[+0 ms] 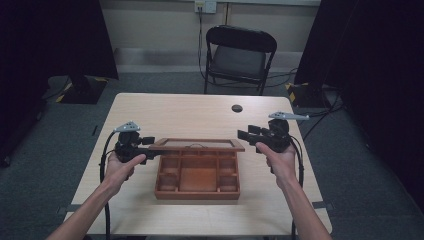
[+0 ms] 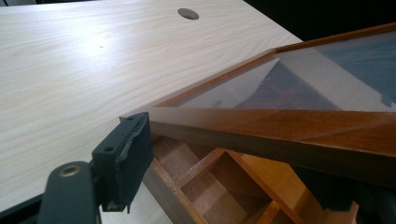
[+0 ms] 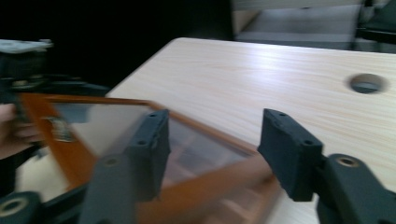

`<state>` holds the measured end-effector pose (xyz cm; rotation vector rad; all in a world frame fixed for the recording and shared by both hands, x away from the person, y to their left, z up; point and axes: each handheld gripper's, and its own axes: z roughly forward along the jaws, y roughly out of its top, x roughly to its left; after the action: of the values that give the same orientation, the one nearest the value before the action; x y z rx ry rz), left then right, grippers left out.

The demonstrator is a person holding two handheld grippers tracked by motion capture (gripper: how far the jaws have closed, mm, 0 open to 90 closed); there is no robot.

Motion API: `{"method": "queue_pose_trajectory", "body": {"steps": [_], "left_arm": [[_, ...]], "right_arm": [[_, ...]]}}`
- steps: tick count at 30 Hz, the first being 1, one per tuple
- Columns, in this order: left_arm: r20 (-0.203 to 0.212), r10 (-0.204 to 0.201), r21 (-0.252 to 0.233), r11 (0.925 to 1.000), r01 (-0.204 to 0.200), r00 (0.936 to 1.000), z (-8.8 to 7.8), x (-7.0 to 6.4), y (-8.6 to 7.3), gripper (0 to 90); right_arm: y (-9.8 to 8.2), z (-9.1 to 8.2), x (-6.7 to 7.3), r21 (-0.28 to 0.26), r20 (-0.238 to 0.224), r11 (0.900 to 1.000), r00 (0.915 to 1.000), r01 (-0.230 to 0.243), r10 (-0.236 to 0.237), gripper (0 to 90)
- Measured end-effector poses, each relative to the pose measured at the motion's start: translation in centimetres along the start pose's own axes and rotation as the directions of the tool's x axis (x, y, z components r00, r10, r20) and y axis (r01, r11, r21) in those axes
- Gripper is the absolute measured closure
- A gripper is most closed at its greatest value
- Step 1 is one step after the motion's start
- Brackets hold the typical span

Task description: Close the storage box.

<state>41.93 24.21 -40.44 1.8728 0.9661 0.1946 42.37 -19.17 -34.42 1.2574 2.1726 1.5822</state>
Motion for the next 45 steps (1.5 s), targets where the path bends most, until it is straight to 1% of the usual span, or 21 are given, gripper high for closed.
{"method": "queue_pose_trajectory", "body": {"steps": [2, 3, 4, 6, 7, 8, 9, 10, 11, 13, 14, 15, 16, 24, 27, 30, 32, 40, 42, 43, 45], "left_arm": [[0.004, 0.002, -0.008, 1.0000, -0.002, 1.0000, -0.1, -0.2, -0.3, 22.8], [0.004, 0.002, -0.008, 1.0000, -0.002, 1.0000, -0.1, -0.2, -0.3, 22.7], [0.001, 0.002, -0.007, 1.0000, -0.002, 1.0000, -0.1, -0.3, -0.3, 22.3], [0.009, 0.003, -0.001, 1.0000, -0.003, 1.0000, -0.1, -0.3, -0.5, 21.3], [0.006, 0.006, 0.001, 1.0000, -0.006, 1.0000, -0.1, -0.4, -0.7, 20.1], [0.006, 0.006, 0.001, 1.0000, -0.006, 1.0000, -0.1, -0.4, -0.7, 20.0], [0.011, 0.007, 0.004, 1.0000, -0.007, 0.9999, 0.0, -0.4, -0.9, 19.8], [0.012, 0.007, 0.005, 1.0000, -0.007, 0.9999, 0.0, -0.4, -1.0, 19.8], [0.013, 0.003, 0.004, 1.0000, -0.003, 0.9999, 0.0, -0.4, -1.1, 18.3], [0.014, 0.004, 0.012, 0.9999, -0.004, 0.9999, 0.1, -0.4, -1.3, 17.8], [0.013, 0.009, 0.018, 0.9998, -0.010, 0.9999, 0.0, -0.4, -1.4, 17.3], [0.013, 0.009, 0.018, 0.9998, -0.010, 0.9999, 0.0, -0.4, -1.4, 17.4], [0.011, 0.006, 0.015, 0.9999, -0.006, 0.9999, 0.0, -0.4, -1.5, 17.4], [0.011, 0.010, 0.021, 0.9997, -0.010, 0.9999, 0.1, -0.5, -2.1, 17.4], [0.012, 0.006, 0.017, 0.9998, -0.006, 0.9999, 0.1, -0.5, -2.1, 17.2], [0.009, 0.008, 0.023, 0.9997, -0.008, 0.9999, 0.2, -0.5, -2.2, 17.4], [0.021, 0.001, 0.021, 0.9998, -0.002, 0.9998, 0.3, -0.4, -2.3, 17.5], [0.004, 0.015, 0.030, 0.9994, -0.015, 0.9999, 0.4, -0.1, -2.5, 18.4], [0.005, 0.013, 0.031, 0.9994, -0.014, 0.9999, 0.5, 0.0, -2.6, 18.6], [0.014, 0.013, 0.032, 0.9994, -0.014, 0.9998, 0.5, 0.0, -2.6, 18.6], [0.014, 0.013, 0.030, 0.9995, -0.014, 0.9998, 0.5, 0.0, -2.6, 18.5]], "right_arm": [[0.6, 0.4, 1.4, 0.022, -0.061, 0.999, 0.9979, 0.023, -0.022, 47.5], [0.6, 0.4, 1.4, 0.022, -0.061, 0.999, 0.9979, 0.023, -0.022, 47.5], [0.9, 0.6, 2.4, 0.035, -0.109, 0.998, 0.9932, 0.046, -0.041, 49.6], [1.0, 0.8, 3.0, 0.043, -0.129, 0.998, 0.9904, 0.056, -0.050, 50.6], [1.2, 1.3, 4.1, 0.068, -0.166, 0.995, 0.9839, 0.077, -0.065, 51.7], [1.2, 1.3, 4.1, 0.068, -0.166, 0.995, 0.9839, 0.077, -0.065, 51.7], [1.4, 1.8, 5.4, 0.078, -0.205, 0.993, 0.9763, 0.088, -0.070, 54.9], [1.4, 1.8, 5.4, 0.078, -0.205, 0.993, 0.9763, 0.088, -0.070, 54.9], [1.4, 2.4, 6.7, 0.094, -0.234, 0.989, 0.9685, 0.110, -0.086, 57.8], [1.4, 2.8, 7.3, 0.104, -0.243, 0.988, 0.9659, 0.117, -0.089, 60.4], [1.4, 3.5, 8.2, 0.125, -0.270, 0.983, 0.9580, 0.133, -0.095, 63.8], [1.4, 3.5, 8.2, 0.125, -0.270, 0.983, 0.9580, 0.133, -0.095, 63.8], [1.2, 4.2, 8.7, 0.154, -0.289, 0.977, 0.9523, 0.148, -0.099, 67.2], [0.3, 6.3, 9.0, 0.231, -0.325, 0.957, 0.9411, 0.174, -0.092, 72.3], [-0.1, 6.8, 8.9, 0.246, -0.324, 0.954, 0.9421, 0.174, -0.088, 73.1], [-0.3, 7.0, 8.7, 0.249, -0.327, 0.954, 0.9416, 0.167, -0.079, 73.2], [-0.4, 7.2, 8.5, 0.245, -0.354, 0.955, 0.9325, 0.166, -0.071, 73.4], [-0.8, 7.7, 8.0, 0.273, -0.376, 0.954, 0.9266, 0.125, -0.014, 72.6], [-0.9, 7.8, 7.9, 0.276, -0.384, 0.954, 0.9234, 0.120, -0.005, 73.8], [-0.9, 7.9, 7.8, 0.275, -0.398, 0.954, 0.9172, 0.122, -0.003, 78.9], [-0.9, 7.8, 7.9, 0.276, -0.402, 0.953, 0.9158, 0.124, -0.003, 79.8]]}}
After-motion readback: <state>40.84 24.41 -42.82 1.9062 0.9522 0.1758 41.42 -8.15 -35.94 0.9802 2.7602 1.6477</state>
